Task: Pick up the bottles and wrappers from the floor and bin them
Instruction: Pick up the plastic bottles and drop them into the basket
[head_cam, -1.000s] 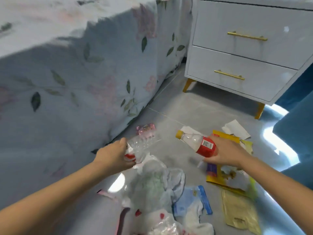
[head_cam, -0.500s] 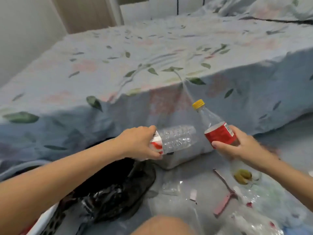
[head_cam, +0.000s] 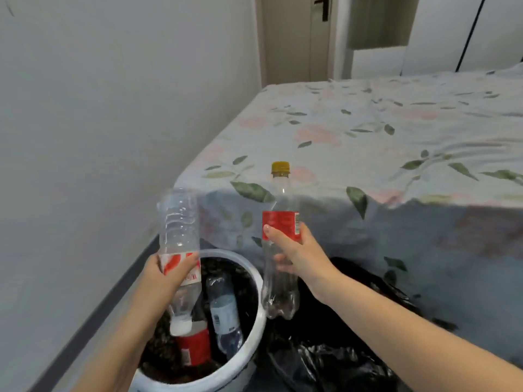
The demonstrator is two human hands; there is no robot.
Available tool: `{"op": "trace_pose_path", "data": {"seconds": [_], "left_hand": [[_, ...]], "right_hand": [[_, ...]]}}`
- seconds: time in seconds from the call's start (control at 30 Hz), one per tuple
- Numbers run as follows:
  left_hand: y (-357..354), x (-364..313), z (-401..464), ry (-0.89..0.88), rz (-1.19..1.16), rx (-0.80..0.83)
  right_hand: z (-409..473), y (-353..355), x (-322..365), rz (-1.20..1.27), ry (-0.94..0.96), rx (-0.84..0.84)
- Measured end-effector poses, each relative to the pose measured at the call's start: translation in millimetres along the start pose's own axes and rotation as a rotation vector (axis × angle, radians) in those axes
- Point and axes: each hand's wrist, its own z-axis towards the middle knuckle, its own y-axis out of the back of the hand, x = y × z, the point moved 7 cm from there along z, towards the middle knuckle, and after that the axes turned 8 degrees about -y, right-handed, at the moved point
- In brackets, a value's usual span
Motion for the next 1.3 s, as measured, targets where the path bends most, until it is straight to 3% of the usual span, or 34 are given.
{"op": "trace_pose_path", "data": {"seconds": [0.2, 0.33, 0.5, 0.7, 0.8, 0.87, 0.93, 1.07, 1.3], "left_hand": [[35, 69, 15, 0.105, -0.11, -0.086], [15, 97, 10, 0.152, -0.027, 0.081], [-9, 132, -5, 0.26, 0.083, 0.26], [-1, 113, 3, 0.205, 0.181, 0.174], [12, 82, 4, 0.147, 0.297, 0.039], [12, 55, 3, 0.087, 0.335, -0.012], [-5, 24, 0, 0.011, 0.314, 0.066], [-82, -41, -8, -0.184, 0.376, 0.359], [-313, -142, -104, -0.592, 0.521, 0.916]], "right_hand": [[37, -88, -39, -0.117, -0.078, 0.152], [50, -115, -79, -0.338, -0.119, 0.203], [53, -120, -123, -0.519, -0.307, 0.255], [39, -111, -111, -0.407, -0.366, 0.205], [41, -91, -90, -0.381, -0.337, 0.131], [40, -65, -69, -0.395, -0.289, 0.106], [33, -24, -48, -0.439, -0.242, 0.063], [-6, 108, -33, -0.568, -0.294, -0.063], [-158, 372, -59, -0.888, -0.492, -0.499]]}}
